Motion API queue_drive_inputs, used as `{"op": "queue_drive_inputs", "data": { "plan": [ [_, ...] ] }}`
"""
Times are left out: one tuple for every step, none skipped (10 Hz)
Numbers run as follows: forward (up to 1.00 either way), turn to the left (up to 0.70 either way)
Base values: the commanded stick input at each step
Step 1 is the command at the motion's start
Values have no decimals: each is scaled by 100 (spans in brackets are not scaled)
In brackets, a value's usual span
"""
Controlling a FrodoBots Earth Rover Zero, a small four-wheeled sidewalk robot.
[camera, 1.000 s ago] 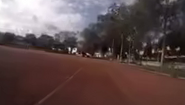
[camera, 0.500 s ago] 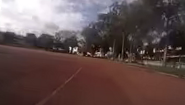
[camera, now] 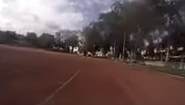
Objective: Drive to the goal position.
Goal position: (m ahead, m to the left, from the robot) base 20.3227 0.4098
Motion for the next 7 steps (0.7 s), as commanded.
{"op": "queue_drive_inputs", "data": {
  "plan": [
    [70, 0],
    [70, 0],
    [70, 0],
    [70, 0],
    [70, 0],
    [70, 0],
    [70, 0]
  ]
}}
